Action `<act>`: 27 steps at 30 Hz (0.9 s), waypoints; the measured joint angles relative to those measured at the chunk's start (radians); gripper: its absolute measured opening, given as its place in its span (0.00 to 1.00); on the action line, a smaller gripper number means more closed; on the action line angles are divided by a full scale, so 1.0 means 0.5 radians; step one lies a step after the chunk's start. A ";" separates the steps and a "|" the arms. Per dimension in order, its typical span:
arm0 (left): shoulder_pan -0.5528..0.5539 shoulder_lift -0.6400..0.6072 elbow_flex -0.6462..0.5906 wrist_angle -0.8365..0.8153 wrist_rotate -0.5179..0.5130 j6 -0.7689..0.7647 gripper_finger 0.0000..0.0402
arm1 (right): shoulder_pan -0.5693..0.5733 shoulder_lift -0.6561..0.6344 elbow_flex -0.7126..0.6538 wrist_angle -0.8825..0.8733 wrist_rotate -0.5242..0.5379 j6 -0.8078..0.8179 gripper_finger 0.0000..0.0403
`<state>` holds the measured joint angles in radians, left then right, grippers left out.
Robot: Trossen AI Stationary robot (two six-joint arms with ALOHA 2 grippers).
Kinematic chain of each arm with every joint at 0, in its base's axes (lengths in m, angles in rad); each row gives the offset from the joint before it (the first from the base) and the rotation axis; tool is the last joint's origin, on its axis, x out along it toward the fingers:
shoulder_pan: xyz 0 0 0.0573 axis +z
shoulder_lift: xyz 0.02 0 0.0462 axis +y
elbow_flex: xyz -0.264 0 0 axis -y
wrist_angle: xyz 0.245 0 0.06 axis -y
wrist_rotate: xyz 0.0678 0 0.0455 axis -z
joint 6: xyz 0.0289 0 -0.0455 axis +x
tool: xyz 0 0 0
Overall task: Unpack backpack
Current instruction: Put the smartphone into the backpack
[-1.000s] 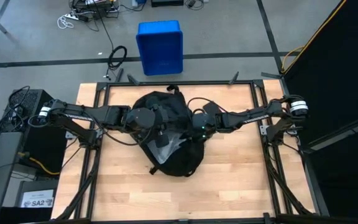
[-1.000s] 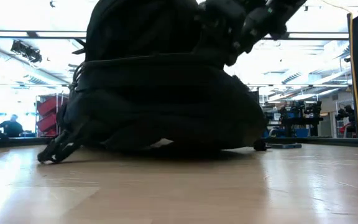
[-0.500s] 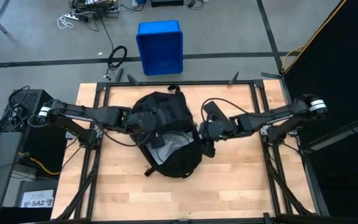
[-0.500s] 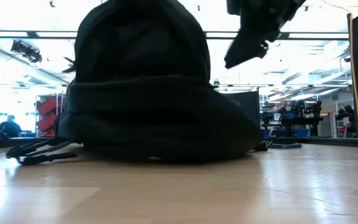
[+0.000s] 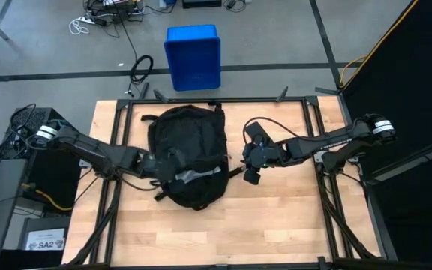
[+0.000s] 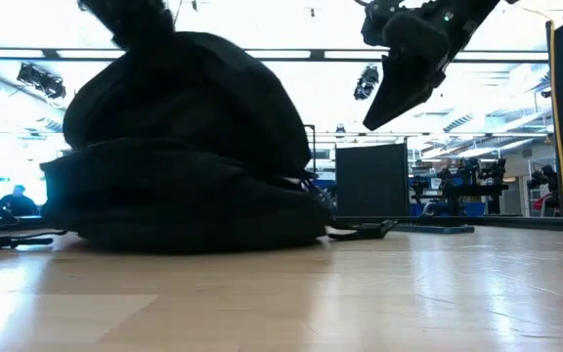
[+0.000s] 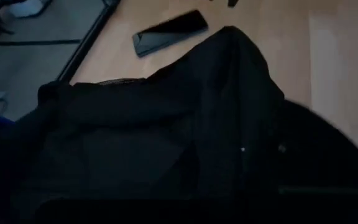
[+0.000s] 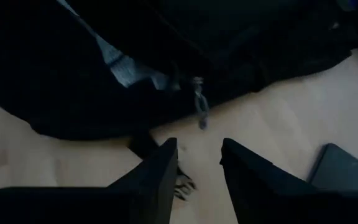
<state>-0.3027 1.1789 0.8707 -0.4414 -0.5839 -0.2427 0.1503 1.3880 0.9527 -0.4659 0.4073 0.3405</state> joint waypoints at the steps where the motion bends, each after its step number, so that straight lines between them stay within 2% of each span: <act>1: 0.000 -0.072 -0.086 0.078 -0.001 -0.005 0.00 | -0.009 0.001 -0.003 0.001 0.033 0.000 0.26; 6: -0.002 -0.326 -0.428 0.462 0.001 0.006 0.00 | -0.090 0.001 -0.005 0.002 0.297 0.057 0.28; 11: -0.002 -0.351 -0.576 0.676 0.013 0.008 0.00 | -0.215 0.001 -0.008 -0.037 0.382 0.193 0.32; 16: -0.001 -0.329 -0.594 0.690 0.015 0.010 0.00 | -0.386 0.001 -0.150 -0.049 0.206 0.303 0.42; 21: -0.001 -0.329 -0.594 0.693 0.017 0.109 0.00 | -0.578 0.002 -0.404 -0.045 0.185 0.424 0.57; 24: -0.001 -0.329 -0.594 0.695 0.018 0.159 0.00 | -0.688 0.002 -0.553 0.036 0.100 0.470 0.66; 27: -0.001 -0.329 -0.594 0.695 0.018 0.162 0.00 | -0.791 0.002 -0.687 0.224 -0.077 0.486 0.76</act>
<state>-0.3031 1.0145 0.5735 -0.0940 -0.5747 -0.1616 -0.2452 1.3888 0.6094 -0.3538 0.3690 0.5833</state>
